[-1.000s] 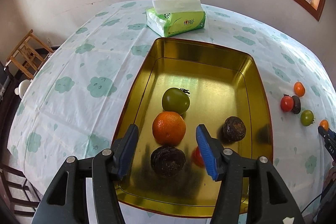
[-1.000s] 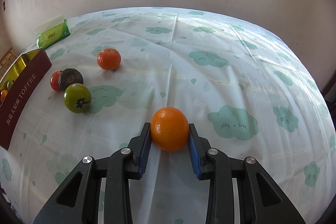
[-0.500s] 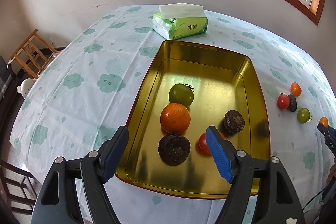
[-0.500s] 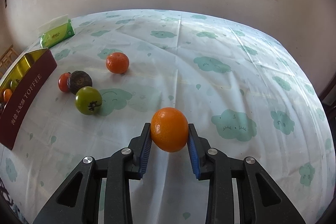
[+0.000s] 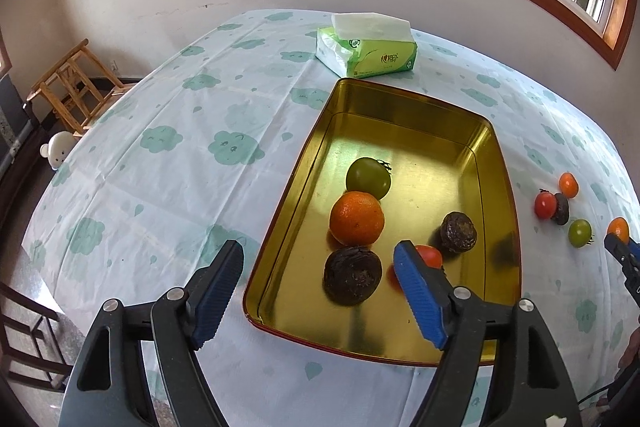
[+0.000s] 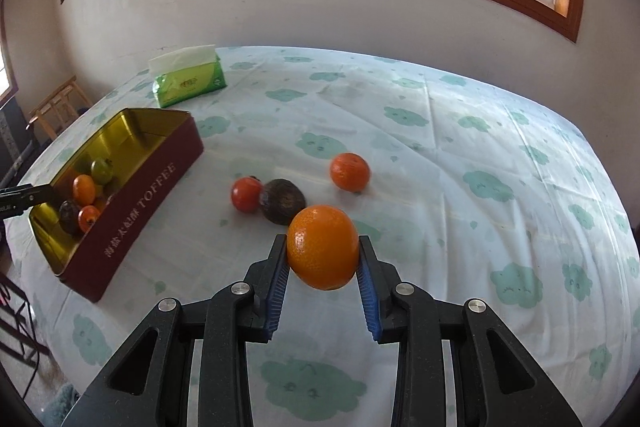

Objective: Organize fruits
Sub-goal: 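Withdraw the left gripper while the right gripper carries its mandarin toward the tray, then lower the mandarin into the gold tray and open the right gripper, then move the right gripper to the green tomato and close on it, then grasp the red tomato with the left gripper while the right gripper holds the green tomato, then carry the red tomato into the gold tray and open the left gripper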

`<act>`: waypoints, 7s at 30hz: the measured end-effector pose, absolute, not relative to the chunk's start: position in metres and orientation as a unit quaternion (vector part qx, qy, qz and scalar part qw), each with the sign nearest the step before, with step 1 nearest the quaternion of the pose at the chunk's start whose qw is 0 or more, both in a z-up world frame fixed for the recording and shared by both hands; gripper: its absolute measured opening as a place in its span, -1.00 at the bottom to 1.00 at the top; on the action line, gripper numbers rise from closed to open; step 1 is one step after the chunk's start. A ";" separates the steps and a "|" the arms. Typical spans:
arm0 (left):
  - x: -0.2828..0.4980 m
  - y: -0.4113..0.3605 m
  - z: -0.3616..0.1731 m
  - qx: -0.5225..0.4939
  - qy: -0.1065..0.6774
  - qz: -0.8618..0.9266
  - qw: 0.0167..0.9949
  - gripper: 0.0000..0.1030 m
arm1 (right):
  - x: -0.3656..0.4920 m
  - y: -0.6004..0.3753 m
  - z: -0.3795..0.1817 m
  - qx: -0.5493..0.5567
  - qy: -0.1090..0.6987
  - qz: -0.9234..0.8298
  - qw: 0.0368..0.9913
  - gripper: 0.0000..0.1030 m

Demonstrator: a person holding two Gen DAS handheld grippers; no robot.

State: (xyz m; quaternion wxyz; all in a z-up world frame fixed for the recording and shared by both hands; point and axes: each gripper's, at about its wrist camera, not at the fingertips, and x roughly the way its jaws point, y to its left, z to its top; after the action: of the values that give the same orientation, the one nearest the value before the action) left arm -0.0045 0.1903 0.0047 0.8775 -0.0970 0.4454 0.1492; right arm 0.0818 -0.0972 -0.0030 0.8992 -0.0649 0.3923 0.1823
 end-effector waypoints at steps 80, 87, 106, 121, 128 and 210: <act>-0.022 0.191 0.013 -0.115 0.439 0.149 0.879 0.47 | 0.073 0.002 0.009 -0.103 0.386 0.281 0.873 -0.10; -0.001 0.138 0.015 -0.084 0.447 0.093 0.886 0.47 | 0.088 -0.077 -0.007 -0.077 0.409 0.210 0.885 0.00; 0.055 0.028 0.000 -0.011 0.468 -0.004 0.883 0.47 | 0.126 -0.108 -0.056 -0.059 0.440 0.206 0.872 0.01; 0.072 -0.007 -0.004 0.022 0.457 -0.016 0.889 0.47 | 0.126 -0.101 -0.058 -0.062 0.426 0.208 0.878 -0.26; 0.081 -0.014 -0.008 0.015 0.454 -0.024 0.890 0.47 | 0.127 -0.124 -0.050 -0.061 0.414 0.175 0.891 -0.27; 0.066 0.034 0.006 -0.065 0.467 -0.009 0.882 -0.48 | 0.133 -0.209 -0.064 -0.025 0.438 0.069 0.896 -0.25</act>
State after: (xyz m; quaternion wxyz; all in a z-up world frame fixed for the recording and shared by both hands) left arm 0.0664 0.0335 0.0055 0.8818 -0.0651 0.4670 -0.0092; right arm 0.1333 -0.2089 -0.0638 0.8962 -0.0249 0.4376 0.0694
